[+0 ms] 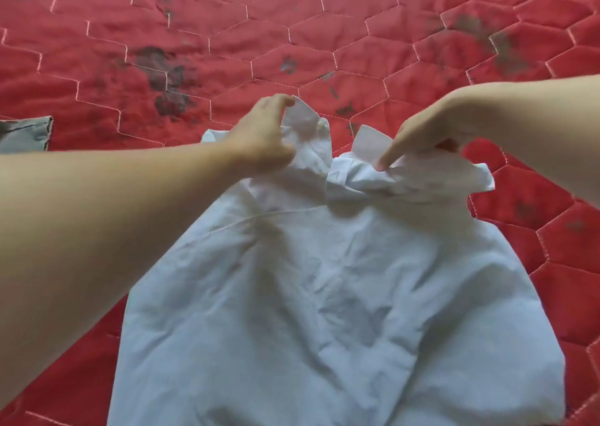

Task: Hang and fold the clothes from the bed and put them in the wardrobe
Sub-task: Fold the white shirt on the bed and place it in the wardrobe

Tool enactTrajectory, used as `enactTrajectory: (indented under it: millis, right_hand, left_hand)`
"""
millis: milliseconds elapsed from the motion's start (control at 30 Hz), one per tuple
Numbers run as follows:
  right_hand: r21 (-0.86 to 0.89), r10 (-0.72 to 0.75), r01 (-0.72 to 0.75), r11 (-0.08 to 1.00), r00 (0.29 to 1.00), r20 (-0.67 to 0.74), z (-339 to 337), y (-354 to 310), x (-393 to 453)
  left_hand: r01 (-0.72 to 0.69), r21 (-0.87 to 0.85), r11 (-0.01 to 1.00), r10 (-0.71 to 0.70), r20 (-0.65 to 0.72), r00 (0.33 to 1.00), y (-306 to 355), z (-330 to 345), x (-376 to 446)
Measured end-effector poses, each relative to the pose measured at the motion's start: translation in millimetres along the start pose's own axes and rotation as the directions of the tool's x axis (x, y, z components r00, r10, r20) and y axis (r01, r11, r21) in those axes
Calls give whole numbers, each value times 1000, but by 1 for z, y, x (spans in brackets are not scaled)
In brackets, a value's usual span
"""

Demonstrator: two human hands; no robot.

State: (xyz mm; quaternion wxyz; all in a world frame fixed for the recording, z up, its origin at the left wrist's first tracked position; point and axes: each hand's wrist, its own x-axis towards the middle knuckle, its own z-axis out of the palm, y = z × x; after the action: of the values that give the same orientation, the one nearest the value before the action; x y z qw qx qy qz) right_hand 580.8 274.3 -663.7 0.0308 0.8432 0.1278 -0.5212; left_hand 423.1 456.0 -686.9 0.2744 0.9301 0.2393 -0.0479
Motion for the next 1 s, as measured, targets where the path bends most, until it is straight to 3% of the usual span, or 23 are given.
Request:
enactTrajectory:
  millis: [67, 133, 167, 267, 333, 400, 467, 533, 600, 667, 733, 900, 967, 1000]
  right_hand:
    - [6, 64, -67, 998, 973, 221, -3, 4, -2]
    - [-4, 8, -7, 1000, 954, 301, 3, 6, -1]
    - [14, -53, 51, 999, 968, 245, 6, 7, 1]
    - [145, -173, 192, 970, 975, -139, 6, 9, 8]
    - [236, -201, 279, 931, 931, -304, 0, 12, 5]
    - [276, -299, 419, 865, 873, -386, -5, 14, -1]
    - [206, -402, 547, 811, 778, -483, -3, 15, -11]
    - [111, -450, 623, 774, 665, -597, 2, 16, -17]
    - [26, -484, 667, 744, 566, -667, 11, 22, -26]
    - [17, -547, 706, 708, 563, -619, 23, 30, -36]
    - [92, -601, 717, 691, 641, -477, 36, 34, -48]
    - [23, -625, 632, 774, 770, -130, 59, 36, -62]
    - [23, -594, 593, 805, 804, 41, 67, 40, -65]
    - [12, -557, 561, 828, 820, 132, 70, 42, -68]
  left_hand:
    - [64, -17, 998, -60, 187, 981, 7, -2, 20]
    - [157, 9, 988, -154, 278, 948, 11, -6, 32]
    - [184, 59, 981, -193, 304, 933, 12, -9, 36]
    - [134, 267, 954, -249, 461, 852, 16, -21, 40]
    - [163, 245, 956, -275, 547, 791, 14, -27, 41]
    - [228, 157, 961, -276, 579, 767, 12, -36, 40]
    - [209, 84, 974, -221, 538, 813, 9, -43, 42]
    - [116, 7, 993, -109, 410, 906, 5, -51, 37]
    - [34, -54, 998, -14, 330, 944, -1, -57, 23]
    - [-49, -63, 997, 70, 385, 920, -9, -60, 1]
    - [-66, -62, 996, 88, 500, 861, -14, -62, -23]
    - [-87, 36, 996, 46, 624, 780, -13, -54, -57]
    - [-106, 54, 993, 50, 621, 782, -12, -46, -67]
    - [-82, 40, 996, 45, 569, 821, -12, -42, -72]
